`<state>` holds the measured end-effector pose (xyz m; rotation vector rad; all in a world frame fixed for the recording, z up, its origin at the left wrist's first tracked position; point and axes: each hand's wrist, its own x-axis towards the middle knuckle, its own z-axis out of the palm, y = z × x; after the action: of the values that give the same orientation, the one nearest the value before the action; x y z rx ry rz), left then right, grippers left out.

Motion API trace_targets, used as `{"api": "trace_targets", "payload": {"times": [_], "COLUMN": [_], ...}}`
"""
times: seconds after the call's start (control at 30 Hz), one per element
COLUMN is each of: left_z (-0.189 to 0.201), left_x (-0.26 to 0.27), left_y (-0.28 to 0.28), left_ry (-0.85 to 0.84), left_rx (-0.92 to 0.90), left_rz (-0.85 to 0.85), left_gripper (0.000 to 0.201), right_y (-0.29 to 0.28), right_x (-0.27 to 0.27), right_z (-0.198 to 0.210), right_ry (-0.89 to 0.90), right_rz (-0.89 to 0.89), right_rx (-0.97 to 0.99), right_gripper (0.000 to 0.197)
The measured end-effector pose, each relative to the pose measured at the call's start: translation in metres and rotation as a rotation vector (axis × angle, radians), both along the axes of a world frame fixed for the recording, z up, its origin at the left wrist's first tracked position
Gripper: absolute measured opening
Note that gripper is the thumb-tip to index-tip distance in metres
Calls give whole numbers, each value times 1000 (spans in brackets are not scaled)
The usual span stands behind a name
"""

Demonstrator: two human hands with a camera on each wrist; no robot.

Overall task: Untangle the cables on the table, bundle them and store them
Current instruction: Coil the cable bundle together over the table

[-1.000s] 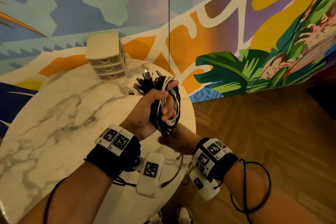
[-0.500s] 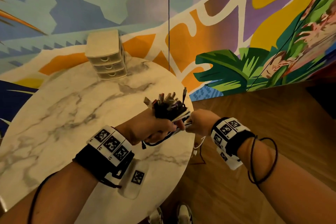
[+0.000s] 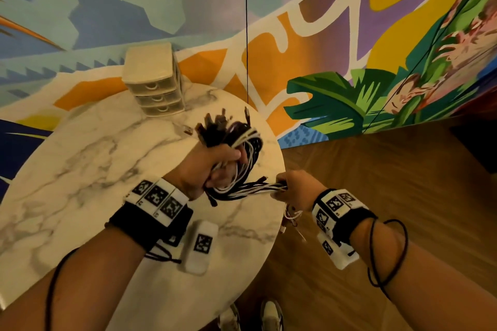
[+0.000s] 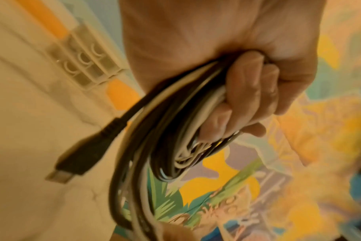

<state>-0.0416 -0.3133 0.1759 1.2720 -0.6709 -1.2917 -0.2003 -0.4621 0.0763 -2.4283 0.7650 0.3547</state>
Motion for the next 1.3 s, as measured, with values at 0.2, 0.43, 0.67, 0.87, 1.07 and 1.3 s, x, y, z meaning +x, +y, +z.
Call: {"api": "trace_targets", "payload": {"times": [0.2,0.43,0.67,0.87,1.07,1.3], "left_z": [4,11,15,3,-28,-34], "left_x": [19,0,-3,-17,-29,-39], "left_y": [-14,-15,6,12,-2,-18], "left_ry": [250,358,28,-649,-880,-860], "left_rx": [-154,-221,-24,27,-40,-67], "left_rz": [2,-264,-384,-226,-61,213], "left_gripper": [26,27,17,8,31,16], "right_y": [25,71,26,-17,4,34], "right_x": [2,43,40,36,39,58], "right_z": [8,32,53,54,65,65], "right_ry": [-331,-255,62,118,-396,-727], "right_rz": [110,177,143,-18,-632,-1003], "right_rx": [89,491,169,325,896,1157], "right_gripper": [92,17,49,44,39,21]}}
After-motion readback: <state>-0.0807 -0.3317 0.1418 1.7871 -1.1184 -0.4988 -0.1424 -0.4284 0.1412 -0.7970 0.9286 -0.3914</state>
